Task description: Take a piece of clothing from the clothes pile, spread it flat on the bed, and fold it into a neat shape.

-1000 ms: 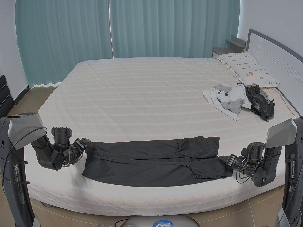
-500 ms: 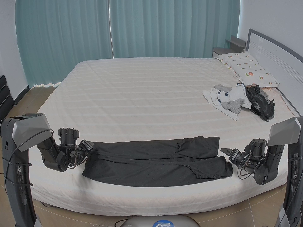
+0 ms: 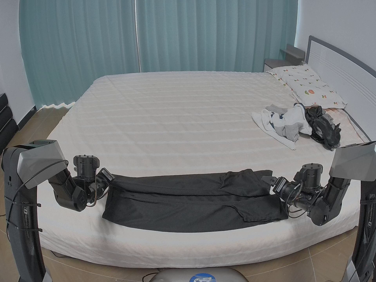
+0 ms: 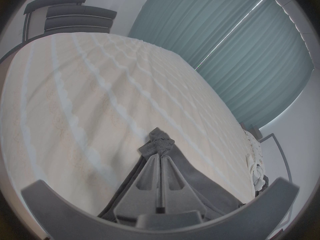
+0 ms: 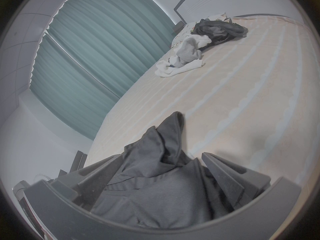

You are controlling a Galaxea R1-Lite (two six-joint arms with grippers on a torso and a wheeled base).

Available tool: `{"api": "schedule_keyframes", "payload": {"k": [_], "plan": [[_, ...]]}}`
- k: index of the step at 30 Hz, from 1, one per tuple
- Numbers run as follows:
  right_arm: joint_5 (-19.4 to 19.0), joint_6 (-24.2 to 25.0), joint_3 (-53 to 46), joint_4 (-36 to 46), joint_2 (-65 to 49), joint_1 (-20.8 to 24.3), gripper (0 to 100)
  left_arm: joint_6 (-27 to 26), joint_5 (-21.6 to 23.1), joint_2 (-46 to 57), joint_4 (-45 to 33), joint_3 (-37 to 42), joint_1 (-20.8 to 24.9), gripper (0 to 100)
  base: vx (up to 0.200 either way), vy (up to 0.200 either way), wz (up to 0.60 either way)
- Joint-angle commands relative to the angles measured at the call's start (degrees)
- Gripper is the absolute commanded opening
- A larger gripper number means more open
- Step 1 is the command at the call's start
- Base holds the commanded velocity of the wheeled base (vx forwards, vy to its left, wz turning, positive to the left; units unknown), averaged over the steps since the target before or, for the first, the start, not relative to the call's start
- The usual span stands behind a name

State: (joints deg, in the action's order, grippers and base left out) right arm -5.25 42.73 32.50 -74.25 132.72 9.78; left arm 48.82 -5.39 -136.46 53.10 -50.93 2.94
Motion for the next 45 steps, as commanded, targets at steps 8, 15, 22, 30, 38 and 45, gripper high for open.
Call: {"api": "schedule_keyframes", "payload": {"k": [8, 15, 22, 30, 38, 45], "plan": [[5.17, 12.47, 17.86, 21.43, -0.53, 8.86, 100, 0.22, -0.32, 0.23, 3.85, 0.13, 0.67, 0, 0.000, 0.000, 0.00], [5.69, 12.38, 18.04, 22.31, 1.23, 8.42, 100, 0.31, -0.32, 0.23, 3.85, 0.04, 0.67, 0, 0.000, 0.000, 0.00], [6.05, 12.47, 16.89, 24.07, -0.71, 7.54, 100, 0.31, -0.32, 0.23, 3.85, 0.13, 0.58, 0, 0.000, 0.000, 0.00], [6.92, 11.59, 14.52, 27.76, -2.73, 6.04, 100, 0.31, -0.32, 0.14, 3.85, 0.40, 0.58, 0, 0.000, 0.000, 0.00], [6.92, 9.57, 15.40, 27.85, -0.71, 4.99, 100, 0.31, -0.32, 0.14, 3.85, 0.40, 0.58, 0, 0.000, 0.000, 0.00], [6.92, 7.81, 16.63, 27.23, 1.67, 5.08, 100, 0.31, -0.32, 0.14, 3.85, -0.04, 0.58, 0, 0.000, 0.000, 0.00]]}}
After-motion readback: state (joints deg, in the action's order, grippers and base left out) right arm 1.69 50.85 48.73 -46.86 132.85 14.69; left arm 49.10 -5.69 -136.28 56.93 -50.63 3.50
